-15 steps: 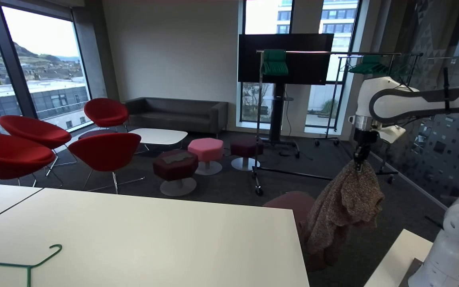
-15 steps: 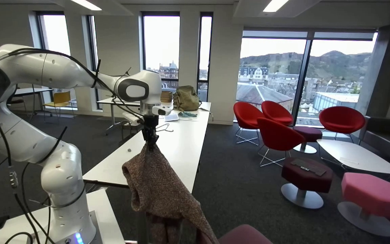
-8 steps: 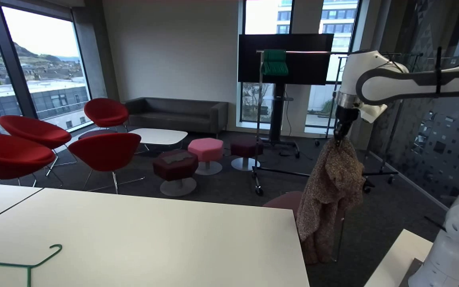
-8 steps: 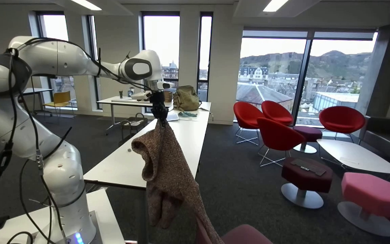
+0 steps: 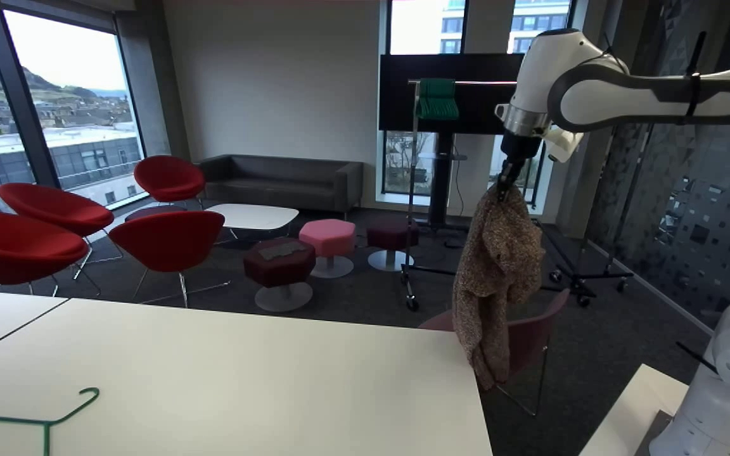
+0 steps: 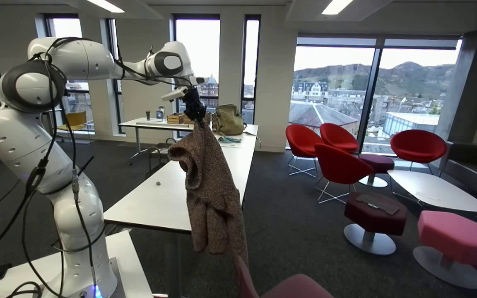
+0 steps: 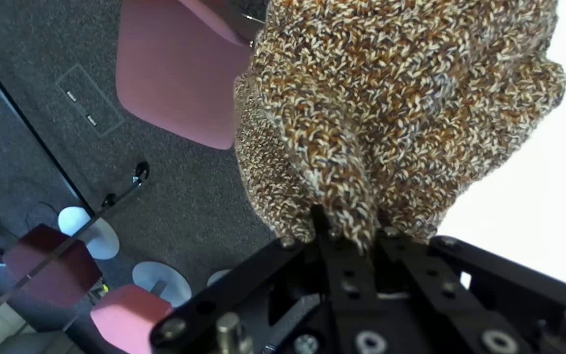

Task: Put the brown clothing on the table.

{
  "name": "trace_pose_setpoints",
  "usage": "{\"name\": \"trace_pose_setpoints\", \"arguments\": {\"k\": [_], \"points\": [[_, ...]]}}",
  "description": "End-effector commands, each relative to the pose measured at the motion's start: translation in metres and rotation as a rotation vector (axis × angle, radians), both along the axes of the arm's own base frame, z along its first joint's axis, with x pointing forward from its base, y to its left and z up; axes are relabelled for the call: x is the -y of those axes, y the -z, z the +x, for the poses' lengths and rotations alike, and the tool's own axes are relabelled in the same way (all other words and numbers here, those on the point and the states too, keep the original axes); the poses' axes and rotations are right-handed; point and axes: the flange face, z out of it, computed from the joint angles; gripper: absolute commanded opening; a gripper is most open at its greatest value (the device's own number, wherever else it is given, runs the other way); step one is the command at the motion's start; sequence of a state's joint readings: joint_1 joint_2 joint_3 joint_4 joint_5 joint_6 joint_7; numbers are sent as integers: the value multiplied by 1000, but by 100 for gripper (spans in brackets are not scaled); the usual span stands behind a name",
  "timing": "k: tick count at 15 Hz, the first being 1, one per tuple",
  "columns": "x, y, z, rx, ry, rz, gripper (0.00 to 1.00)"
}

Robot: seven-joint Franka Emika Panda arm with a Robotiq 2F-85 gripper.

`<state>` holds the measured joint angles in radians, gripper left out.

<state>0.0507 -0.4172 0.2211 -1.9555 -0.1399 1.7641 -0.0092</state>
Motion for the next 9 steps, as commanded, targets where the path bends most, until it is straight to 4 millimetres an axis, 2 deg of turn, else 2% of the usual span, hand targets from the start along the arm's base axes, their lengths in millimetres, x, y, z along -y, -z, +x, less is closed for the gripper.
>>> {"name": "trace_pose_setpoints", "arguments": {"k": [1, 6, 9], "points": [[-33, -39, 4, 54, -48, -34, 2], [-70, -7, 19, -7, -129, -34, 2], [-101, -17, 14, -3, -173, -69, 2]]}}
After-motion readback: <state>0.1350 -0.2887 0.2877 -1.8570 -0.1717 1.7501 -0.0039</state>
